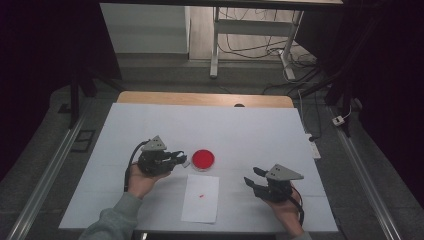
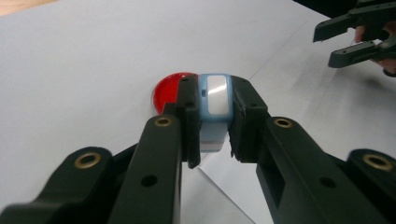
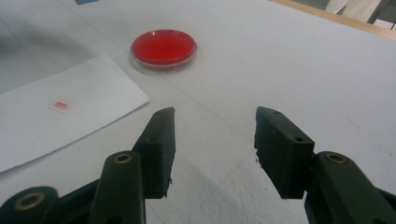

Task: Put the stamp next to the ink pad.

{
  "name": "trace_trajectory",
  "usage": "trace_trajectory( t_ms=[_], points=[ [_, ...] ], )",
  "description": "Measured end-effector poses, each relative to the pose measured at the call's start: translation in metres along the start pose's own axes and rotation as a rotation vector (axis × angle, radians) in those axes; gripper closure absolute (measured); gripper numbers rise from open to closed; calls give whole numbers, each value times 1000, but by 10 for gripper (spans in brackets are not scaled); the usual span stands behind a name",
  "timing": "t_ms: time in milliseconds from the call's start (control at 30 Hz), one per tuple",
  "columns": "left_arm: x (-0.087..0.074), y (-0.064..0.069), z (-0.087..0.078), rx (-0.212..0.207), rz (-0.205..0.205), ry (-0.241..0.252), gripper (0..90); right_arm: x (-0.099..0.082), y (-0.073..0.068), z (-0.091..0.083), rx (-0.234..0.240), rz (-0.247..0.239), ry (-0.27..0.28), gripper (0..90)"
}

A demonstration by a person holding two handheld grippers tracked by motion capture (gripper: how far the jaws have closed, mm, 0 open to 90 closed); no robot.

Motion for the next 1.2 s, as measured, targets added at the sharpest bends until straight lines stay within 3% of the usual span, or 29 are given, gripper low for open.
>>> trace_trajectory(
  t_ms=[333,700,1000,1200],
  points=[
    [-5,-4,7,22,3,-43,755,-6,6,-9,-27,9,0,477],
    [-10,-11,23,97,22,-135,754,-12,11,-15,-49,20,-11,476],
    [-18,-19,32,105,-1,-179,752,-13,14,-15,-65,22,-10,478],
    [-19,-19,36,117,8,-200,749,-12,14,-15,-63,23,-8,478]
  ],
)
Point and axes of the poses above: each handheld gripper's, and its own axes: z roughly forward along the jaws, x roughly out of its top, y roughly to its right, the point moved 4 cm from there along z, roughly forward along the jaws, and after that the axes turned 10 degrees about -y, right-handed, at the moved point
